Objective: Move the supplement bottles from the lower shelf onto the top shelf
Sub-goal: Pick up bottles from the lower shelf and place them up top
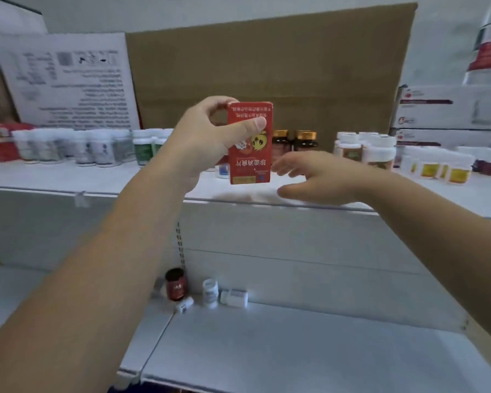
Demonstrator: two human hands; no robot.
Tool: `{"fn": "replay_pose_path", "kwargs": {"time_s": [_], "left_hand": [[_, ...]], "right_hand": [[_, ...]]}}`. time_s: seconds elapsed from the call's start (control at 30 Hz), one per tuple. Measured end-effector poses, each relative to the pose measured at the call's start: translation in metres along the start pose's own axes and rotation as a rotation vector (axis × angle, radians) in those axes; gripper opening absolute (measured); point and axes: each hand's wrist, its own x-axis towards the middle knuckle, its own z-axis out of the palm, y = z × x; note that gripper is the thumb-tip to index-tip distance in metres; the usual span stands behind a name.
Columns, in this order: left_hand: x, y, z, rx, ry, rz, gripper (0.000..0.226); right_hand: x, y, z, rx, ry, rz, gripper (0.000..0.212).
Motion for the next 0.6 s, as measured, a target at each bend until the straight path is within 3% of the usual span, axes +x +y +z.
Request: {"fn": "replay_pose_path", "kwargs": {"time_s": [0.37, 0.6], "left_hand": [[-0.07, -0.028, -0.271, 0.182, 0.313, -0.052, 0.056], [-0.096, -0.065, -0.412, 0.265, 0.472, -0.118, 0.056]], "right_hand": [[0.125, -0.267, 0.101, 0.017, -0.05, -0.424, 0.063], [0.192, -0.409, 0.159, 0.09, -0.091, -0.567, 0.059]]}}
